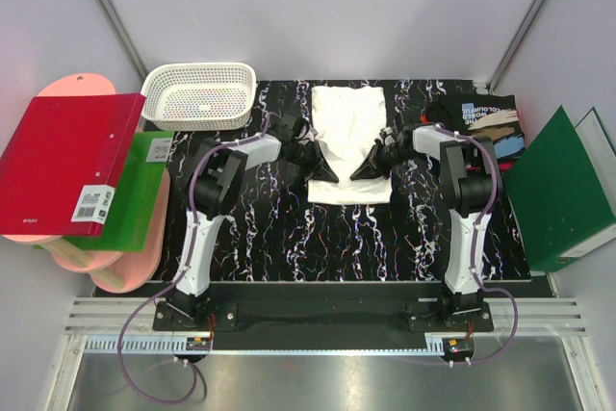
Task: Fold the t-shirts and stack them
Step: Fold the folded rectangular tshirt in 1/3 of the way, then grab one side of the 2/3 rectangular tshirt with both arms
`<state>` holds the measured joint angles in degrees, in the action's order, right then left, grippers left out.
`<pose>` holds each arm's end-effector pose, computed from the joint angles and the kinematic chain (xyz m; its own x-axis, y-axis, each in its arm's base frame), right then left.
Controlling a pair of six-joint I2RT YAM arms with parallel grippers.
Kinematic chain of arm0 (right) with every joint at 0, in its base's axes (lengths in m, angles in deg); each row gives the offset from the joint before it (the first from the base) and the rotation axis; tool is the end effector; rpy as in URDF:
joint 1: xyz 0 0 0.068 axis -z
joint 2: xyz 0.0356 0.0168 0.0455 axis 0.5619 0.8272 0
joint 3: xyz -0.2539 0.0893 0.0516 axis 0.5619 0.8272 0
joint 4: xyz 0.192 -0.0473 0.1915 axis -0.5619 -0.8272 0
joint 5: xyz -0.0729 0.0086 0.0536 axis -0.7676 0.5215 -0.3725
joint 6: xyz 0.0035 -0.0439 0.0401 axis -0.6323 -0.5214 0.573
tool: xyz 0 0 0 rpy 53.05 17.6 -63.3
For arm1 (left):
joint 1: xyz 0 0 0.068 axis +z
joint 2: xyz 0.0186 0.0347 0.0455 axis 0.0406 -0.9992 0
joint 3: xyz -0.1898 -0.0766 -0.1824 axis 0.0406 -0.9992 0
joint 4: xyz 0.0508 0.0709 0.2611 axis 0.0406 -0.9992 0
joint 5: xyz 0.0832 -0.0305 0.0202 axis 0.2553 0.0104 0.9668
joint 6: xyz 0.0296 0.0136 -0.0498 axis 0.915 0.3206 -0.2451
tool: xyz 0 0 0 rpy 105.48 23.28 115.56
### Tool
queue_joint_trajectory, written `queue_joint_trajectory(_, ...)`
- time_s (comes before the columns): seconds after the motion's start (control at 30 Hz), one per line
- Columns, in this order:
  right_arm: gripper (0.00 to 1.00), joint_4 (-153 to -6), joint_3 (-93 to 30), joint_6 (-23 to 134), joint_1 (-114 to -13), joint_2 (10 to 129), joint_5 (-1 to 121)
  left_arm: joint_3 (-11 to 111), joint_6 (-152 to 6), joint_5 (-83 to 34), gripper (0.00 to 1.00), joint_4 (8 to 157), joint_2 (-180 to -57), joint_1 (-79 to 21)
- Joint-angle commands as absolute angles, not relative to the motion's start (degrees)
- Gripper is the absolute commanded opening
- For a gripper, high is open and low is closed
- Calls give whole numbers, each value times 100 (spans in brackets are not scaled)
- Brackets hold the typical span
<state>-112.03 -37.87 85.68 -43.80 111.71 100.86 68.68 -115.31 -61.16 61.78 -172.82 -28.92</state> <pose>0.4165 0.1040 0.1127 -0.9463 0.2401 0.2164 0.3190 0.5856 0.7452 0.4204 -0.2448 0.1145 -0.9763 -0.1513 0.1547 -0.2144 0.5784 -0.7871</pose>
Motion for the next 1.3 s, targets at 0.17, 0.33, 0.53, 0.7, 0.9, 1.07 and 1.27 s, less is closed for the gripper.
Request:
queue_joint_trajectory(0.17, 0, -11120, -4717, 8683, -4342, 11481, 9425, 7752, -11914, -6057, 0, 6824, -17561, -2536)
queue_joint_trajectory(0.33, 0, -11155, -4507, 8587, -4246, 11183, 8818, 7384, -11712, -5961, 0, 6710, -17271, -2150)
queue_joint_trajectory(0.53, 6, -11226, -3892, 8271, -4008, 9858, 7878, 6321, -11299, -6066, 35, 6702, -16095, -1920)
queue_joint_trajectory(0.7, 44, -11454, -2996, 8226, -3595, 8539, 7639, 4959, -11018, -5627, 99, 6657, -14611, -1920)
queue_joint_trajectory(0.9, 58, -11560, -1941, 8226, -3480, 8264, 8139, 4017, -10956, -5468, 99, 6754, -14299, -2008)
queue_joint_trajectory(1.07, 57, -11945, -1615, 8130, -3472, 8668, 8123, 3797, -10912, -5276, 99, 6745, -14774, -2332)
queue_joint_trajectory(1.27, 57, -12025, -1738, 8033, -3472, 8853, 7929, 4209, -10974, -5187, 99, 6798, -15248, -2632)
